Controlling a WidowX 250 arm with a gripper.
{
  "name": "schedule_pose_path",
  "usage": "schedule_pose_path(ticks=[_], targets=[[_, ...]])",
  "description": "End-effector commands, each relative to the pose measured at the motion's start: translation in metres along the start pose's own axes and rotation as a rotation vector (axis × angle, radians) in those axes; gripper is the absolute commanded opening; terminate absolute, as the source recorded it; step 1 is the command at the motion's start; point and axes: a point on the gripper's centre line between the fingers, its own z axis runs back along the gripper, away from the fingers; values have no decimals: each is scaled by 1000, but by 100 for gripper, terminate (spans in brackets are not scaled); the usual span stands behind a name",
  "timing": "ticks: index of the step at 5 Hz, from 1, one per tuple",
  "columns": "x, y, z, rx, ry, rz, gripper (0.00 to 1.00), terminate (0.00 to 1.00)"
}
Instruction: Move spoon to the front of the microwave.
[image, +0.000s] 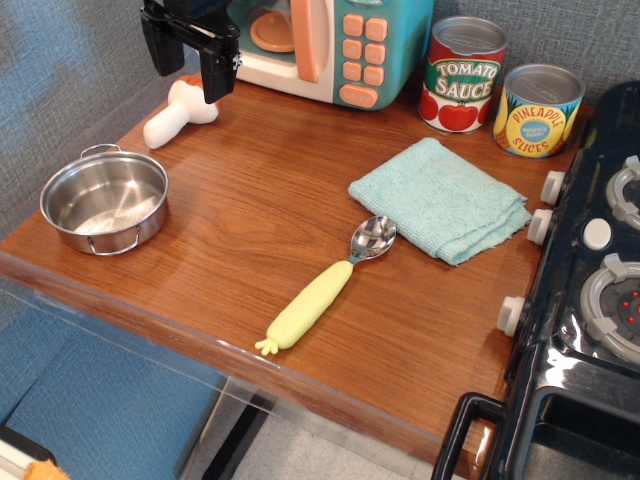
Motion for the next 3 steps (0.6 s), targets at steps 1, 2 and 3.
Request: schedule_pose_path(ticks=[1,2,3], targets=[[0,0,0,0,0,0,100,0],[-22,-36,14,-15,-22,-35,100,0],[-47,-76,27,-60,-36,-101,100,0]])
